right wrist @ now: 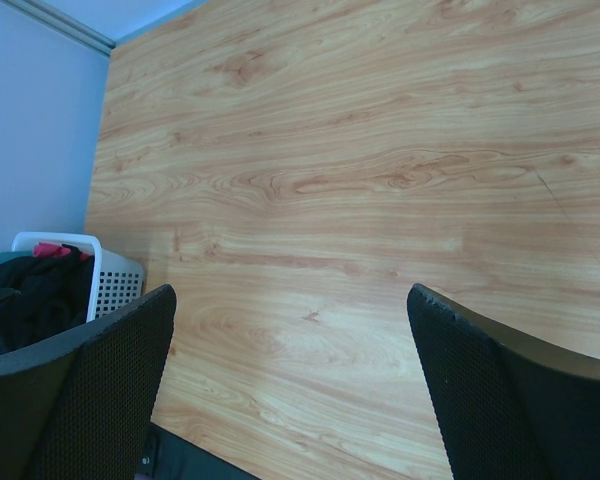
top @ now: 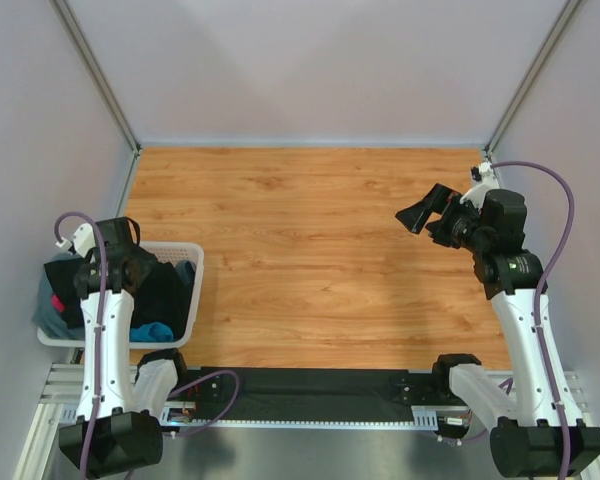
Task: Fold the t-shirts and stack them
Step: Grab the tshirt from the pile
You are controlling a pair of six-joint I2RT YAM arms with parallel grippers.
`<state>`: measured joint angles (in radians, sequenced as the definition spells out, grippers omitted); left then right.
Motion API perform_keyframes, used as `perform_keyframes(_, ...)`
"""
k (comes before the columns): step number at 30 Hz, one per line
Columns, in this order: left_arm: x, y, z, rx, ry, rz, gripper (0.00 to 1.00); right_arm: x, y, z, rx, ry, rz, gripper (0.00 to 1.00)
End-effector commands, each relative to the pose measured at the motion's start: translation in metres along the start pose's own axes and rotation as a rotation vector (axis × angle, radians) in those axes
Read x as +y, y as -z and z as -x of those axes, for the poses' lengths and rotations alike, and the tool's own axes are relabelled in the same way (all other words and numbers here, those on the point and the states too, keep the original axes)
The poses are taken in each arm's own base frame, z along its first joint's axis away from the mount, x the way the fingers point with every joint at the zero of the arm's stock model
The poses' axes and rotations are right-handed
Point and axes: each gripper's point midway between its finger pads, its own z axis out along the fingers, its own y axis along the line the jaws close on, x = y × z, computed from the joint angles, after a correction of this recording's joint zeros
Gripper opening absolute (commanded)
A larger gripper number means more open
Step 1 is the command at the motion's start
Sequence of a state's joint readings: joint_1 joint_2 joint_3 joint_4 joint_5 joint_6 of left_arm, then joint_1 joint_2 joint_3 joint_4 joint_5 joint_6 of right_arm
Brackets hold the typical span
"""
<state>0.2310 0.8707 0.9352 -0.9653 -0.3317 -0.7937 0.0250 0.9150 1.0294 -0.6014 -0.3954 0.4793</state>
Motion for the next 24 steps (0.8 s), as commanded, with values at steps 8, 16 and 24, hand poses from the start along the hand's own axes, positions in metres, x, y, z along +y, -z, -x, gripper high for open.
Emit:
perform_keyframes(8, 0.008, -0.006, -0.001, 0.014, 0.084, 0.087, 0.0, 0.0, 0.009, 0.008, -0.05, 0.038, -0.02, 1.0)
perform_keyframes(16, -0.054, 0.053, 0.086, -0.193, -0.057, -0.191, 0.0, -0.002, 0.008, 0.015, -0.06, 0.04, -0.05, 1.0)
perform_keyframes(24, -0.131, 0.17, 0.17, -0.401, -0.167, -0.588, 0.0, -0.003, 0.004, 0.02, -0.073, 0.009, -0.054, 1.0)
